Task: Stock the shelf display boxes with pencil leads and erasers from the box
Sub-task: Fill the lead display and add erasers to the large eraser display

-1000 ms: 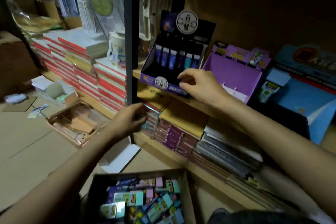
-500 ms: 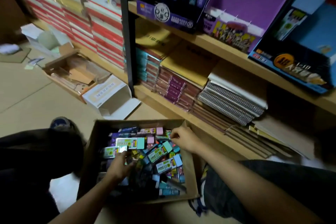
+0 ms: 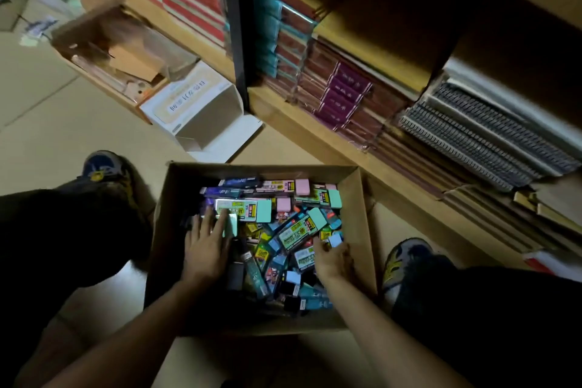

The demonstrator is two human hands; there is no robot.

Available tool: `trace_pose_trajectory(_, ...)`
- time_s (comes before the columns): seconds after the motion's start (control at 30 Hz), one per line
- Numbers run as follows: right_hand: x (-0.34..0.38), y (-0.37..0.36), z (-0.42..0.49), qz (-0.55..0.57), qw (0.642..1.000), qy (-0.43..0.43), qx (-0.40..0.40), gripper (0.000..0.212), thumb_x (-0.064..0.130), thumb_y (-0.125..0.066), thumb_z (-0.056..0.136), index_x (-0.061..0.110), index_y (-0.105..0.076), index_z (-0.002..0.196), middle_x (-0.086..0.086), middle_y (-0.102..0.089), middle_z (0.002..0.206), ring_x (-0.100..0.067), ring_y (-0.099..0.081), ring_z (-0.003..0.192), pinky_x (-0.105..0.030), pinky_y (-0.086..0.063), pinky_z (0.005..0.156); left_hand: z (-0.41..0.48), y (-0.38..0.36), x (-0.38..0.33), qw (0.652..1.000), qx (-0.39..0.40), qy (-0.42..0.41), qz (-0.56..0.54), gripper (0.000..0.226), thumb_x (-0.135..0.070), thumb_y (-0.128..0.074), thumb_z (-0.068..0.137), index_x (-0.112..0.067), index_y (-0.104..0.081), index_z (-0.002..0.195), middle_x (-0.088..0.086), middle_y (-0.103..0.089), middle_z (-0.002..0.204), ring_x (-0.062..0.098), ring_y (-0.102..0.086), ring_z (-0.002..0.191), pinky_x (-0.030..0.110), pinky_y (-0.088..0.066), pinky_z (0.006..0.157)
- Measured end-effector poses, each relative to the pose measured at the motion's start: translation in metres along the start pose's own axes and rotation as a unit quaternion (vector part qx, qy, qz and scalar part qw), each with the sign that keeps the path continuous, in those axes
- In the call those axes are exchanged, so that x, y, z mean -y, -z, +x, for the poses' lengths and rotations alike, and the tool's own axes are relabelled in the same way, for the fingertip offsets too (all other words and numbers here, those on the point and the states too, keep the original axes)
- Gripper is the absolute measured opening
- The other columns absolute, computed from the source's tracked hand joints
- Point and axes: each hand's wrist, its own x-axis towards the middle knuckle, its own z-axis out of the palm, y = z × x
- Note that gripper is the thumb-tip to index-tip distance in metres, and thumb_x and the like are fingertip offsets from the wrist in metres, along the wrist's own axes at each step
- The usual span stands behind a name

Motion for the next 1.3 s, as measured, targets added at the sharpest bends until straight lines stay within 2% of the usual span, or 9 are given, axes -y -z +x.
trace_pose_trajectory(0.27,0.020,-0.035,-0.012,0.043,0.997,0.059,-0.035,0.067,0.042,-0.058,0.089,0.014,-0.030,0.143,-0.020,-0.029,0.145,-0.036,-0.023,0.136,-0.045,-0.027,0.109,-0.013,-0.018,-0.009,0.997,0.002,-0.044,0.060,0.067,-0.034,-0.051,0.094,-0.029,-0.016,0.151,0.014,-0.007,0.159,0.034,-0.021,0.140,0.041,-0.025,0.111)
trace_pose_trajectory(0.4,0.032,-0.039,-0.012,0.104,0.993,0.001,-0.046,0.078,0.043,-0.069,0.080,0.009,-0.031,0.139,-0.020,-0.036,0.139,-0.038,-0.039,0.127,-0.049,-0.033,0.105,-0.009,-0.014,-0.010,0.998,-0.038,-0.044,0.013,0.058,-0.041,-0.062,0.086,-0.012,-0.046,0.134,0.018,-0.041,0.138,0.032,-0.040,0.124,0.040,-0.033,0.101)
trace_pose_trajectory(0.53,0.034,-0.039,-0.001,0.261,0.962,-0.070,-0.041,0.082,0.034,-0.073,0.079,0.002,-0.027,0.138,-0.022,-0.039,0.139,-0.039,-0.043,0.125,-0.052,-0.038,0.103,-0.009,-0.014,-0.003,1.000,-0.006,-0.010,0.020,0.072,-0.067,-0.050,0.078,-0.012,-0.046,0.124,0.011,-0.046,0.124,0.026,-0.044,0.114,0.036,-0.035,0.099)
trace_pose_trajectory(0.67,0.027,-0.035,0.006,0.376,0.920,-0.105,-0.018,0.021,0.008,-0.069,0.081,0.001,-0.058,0.098,-0.021,-0.064,0.112,-0.030,-0.060,0.091,-0.040,-0.049,0.081,-0.011,-0.012,-0.002,0.996,0.023,0.001,0.082,0.085,-0.081,-0.036,0.069,-0.017,-0.047,0.123,0.008,-0.048,0.126,0.025,-0.043,0.118,0.038,-0.031,0.101)
trace_pose_trajectory(0.73,0.023,-0.034,0.004,0.398,0.906,-0.142,0.038,0.012,0.005,-0.068,0.080,0.007,-0.056,0.077,-0.017,-0.066,0.096,-0.028,-0.058,0.078,-0.040,-0.049,0.077,-0.014,-0.015,-0.005,0.997,0.034,0.014,0.066,0.079,-0.079,-0.044,0.073,-0.016,-0.048,0.122,0.009,-0.048,0.126,0.027,-0.042,0.119,0.039,-0.032,0.099)
trace_pose_trajectory(0.87,0.017,-0.033,0.003,0.384,0.909,-0.138,0.089,0.027,0.005,-0.068,0.082,-0.002,-0.053,0.103,-0.020,-0.061,0.110,-0.032,-0.060,0.092,-0.037,-0.049,0.077,-0.022,-0.020,-0.013,0.998,0.050,0.017,0.036,0.071,-0.074,-0.046,0.077,-0.015,-0.054,0.116,0.010,-0.048,0.120,0.027,-0.042,0.113,0.037,-0.039,0.092)
trace_pose_trajectory(0.97,0.013,-0.025,0.002,0.398,0.901,-0.127,0.113,0.017,-0.003,-0.062,0.085,0.002,-0.049,0.095,-0.026,-0.061,0.113,-0.029,-0.058,0.087,-0.046,-0.052,0.080,-0.024,-0.021,-0.020,0.998,0.062,0.020,-0.006,0.067,-0.069,-0.053,0.078,-0.014,-0.053,0.116,0.010,-0.051,0.121,0.026,-0.042,0.112,0.036,-0.037,0.091)
trace_pose_trajectory(1.1,0.002,-0.015,0.000,0.372,0.919,-0.079,0.105,0.028,-0.008,-0.055,0.088,-0.003,-0.054,0.116,-0.021,-0.062,0.108,-0.027,-0.056,0.087,-0.038,-0.050,0.072,-0.025,-0.014,-0.029,0.988,0.052,0.007,-0.142,0.048,-0.058,-0.063,0.079,-0.019,-0.050,0.105,0.003,-0.066,0.111,0.022,-0.059,0.103,0.042,-0.043,0.094)
trace_pose_trajectory(1.3,-0.011,0.004,-0.011,0.338,0.933,-0.049,0.113,0.031,-0.008,-0.055,0.087,-0.002,-0.056,0.118,-0.014,-0.061,0.102,-0.026,-0.056,0.091,-0.037,-0.046,0.079,-0.017,0.004,-0.050,0.954,0.020,0.038,-0.296,0.031,-0.042,-0.053,0.092,-0.012,-0.047,0.100,0.002,-0.061,0.086,0.025,-0.060,0.078,0.047,-0.052,0.072)
